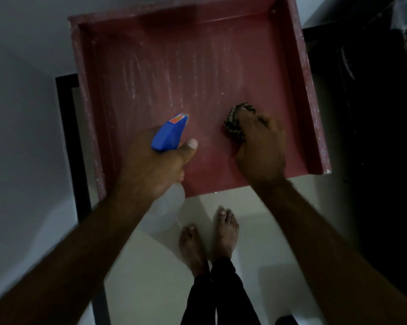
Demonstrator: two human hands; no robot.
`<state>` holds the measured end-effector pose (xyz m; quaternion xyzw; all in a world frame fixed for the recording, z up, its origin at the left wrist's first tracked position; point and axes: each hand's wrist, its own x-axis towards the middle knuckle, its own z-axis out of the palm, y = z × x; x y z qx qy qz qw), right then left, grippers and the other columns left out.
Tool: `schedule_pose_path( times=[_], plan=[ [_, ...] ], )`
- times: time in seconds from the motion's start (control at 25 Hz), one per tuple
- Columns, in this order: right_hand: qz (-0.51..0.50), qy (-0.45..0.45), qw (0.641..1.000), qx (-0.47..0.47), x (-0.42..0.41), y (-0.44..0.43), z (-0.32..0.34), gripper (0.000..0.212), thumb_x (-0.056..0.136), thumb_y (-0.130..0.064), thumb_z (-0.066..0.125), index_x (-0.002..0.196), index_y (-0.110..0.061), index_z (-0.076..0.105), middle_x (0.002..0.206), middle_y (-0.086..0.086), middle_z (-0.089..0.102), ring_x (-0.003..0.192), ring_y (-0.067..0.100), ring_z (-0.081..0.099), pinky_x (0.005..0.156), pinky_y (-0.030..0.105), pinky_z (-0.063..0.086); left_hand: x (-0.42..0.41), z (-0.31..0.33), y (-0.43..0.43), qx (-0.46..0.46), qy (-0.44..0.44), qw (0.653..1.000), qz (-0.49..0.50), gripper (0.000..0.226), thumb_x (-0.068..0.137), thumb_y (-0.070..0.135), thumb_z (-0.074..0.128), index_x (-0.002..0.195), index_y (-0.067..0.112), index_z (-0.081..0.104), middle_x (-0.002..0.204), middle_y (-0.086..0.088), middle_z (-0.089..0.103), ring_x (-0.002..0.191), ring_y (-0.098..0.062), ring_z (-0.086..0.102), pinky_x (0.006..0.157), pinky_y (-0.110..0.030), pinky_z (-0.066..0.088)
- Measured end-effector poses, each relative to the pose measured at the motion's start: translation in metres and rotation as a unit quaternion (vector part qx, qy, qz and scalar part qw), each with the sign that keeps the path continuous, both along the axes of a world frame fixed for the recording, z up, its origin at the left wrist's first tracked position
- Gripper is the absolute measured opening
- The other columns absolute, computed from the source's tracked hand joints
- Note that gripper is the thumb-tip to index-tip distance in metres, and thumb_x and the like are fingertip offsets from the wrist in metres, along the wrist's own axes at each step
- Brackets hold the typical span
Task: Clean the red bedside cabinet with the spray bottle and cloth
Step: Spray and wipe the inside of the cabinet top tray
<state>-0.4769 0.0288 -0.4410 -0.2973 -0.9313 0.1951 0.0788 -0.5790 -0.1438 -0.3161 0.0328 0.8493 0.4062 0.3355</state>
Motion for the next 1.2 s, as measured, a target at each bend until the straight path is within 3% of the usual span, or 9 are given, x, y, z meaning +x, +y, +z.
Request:
schedule_pose_path(
  times=[0.24,0.4,0.52,0.72,0.96,1.2],
  plan=[
    [0.126,-0.007,0.992,0.007,-0.008,-0.015,-0.003,0.073,0.072,0.001,0.071,0.143,-0.014,0.060,0.136,0.007,0.069,0.125,0.039,0.055,0.093,0.054,0.049,-0.004,-0.001,0.004,-0.009,-0.003,1.000,-0.009,0.041,0.091,0.030,0.071,0.094,-0.008,0.058,0.080,-0.030,0.065,0.049,-0.010,0.057,0.044,-0.006,0.042],
    [0.020,-0.004,1.000,-0.007,-0.006,0.009,0.001,0.061,0.083,-0.002,0.059,0.143,-0.014,0.059,0.135,0.008,0.068,0.127,0.037,0.053,0.099,0.056,0.050,-0.007,0.001,0.005,-0.011,0.014,1.000,-0.018,0.039,0.092,0.028,0.071,0.094,-0.008,0.058,0.077,-0.029,0.065,0.049,-0.009,0.057,0.044,-0.006,0.042],
    [-0.038,0.004,0.999,-0.009,-0.016,-0.002,0.005,0.067,0.077,0.005,0.065,0.141,-0.015,0.061,0.134,0.006,0.068,0.126,0.036,0.052,0.100,0.054,0.048,-0.010,0.000,0.006,-0.013,0.018,1.000,-0.016,0.039,0.091,0.029,0.071,0.095,-0.007,0.058,0.074,-0.027,0.065,0.048,-0.010,0.058,0.043,-0.007,0.043],
    [0.120,-0.020,0.993,0.000,-0.019,-0.013,0.001,0.070,0.078,0.002,0.068,0.145,-0.015,0.057,0.137,0.007,0.067,0.130,0.036,0.051,0.098,0.054,0.048,-0.011,0.000,0.011,-0.013,0.016,1.000,-0.013,0.037,0.090,0.029,0.072,0.094,-0.005,0.059,0.070,-0.023,0.067,0.048,-0.011,0.060,0.043,-0.007,0.043],
    [-0.061,-0.001,0.998,-0.027,-0.020,0.022,-0.002,0.062,0.082,-0.005,0.061,0.143,-0.018,0.058,0.138,0.008,0.065,0.127,0.035,0.054,0.101,0.055,0.050,-0.015,-0.001,0.014,-0.010,0.027,0.999,-0.014,0.038,0.090,0.028,0.072,0.097,-0.007,0.059,0.074,-0.027,0.065,0.050,-0.013,0.059,0.045,-0.007,0.044],
    [0.122,-0.006,0.992,0.000,-0.028,-0.001,-0.003,0.070,0.076,0.001,0.070,0.144,-0.014,0.059,0.140,0.004,0.066,0.129,0.035,0.051,0.096,0.052,0.046,-0.019,0.000,0.019,-0.007,0.019,1.000,-0.008,0.036,0.090,0.025,0.073,0.094,-0.007,0.058,0.071,-0.027,0.063,0.048,-0.012,0.057,0.043,-0.007,0.043]
  ],
)
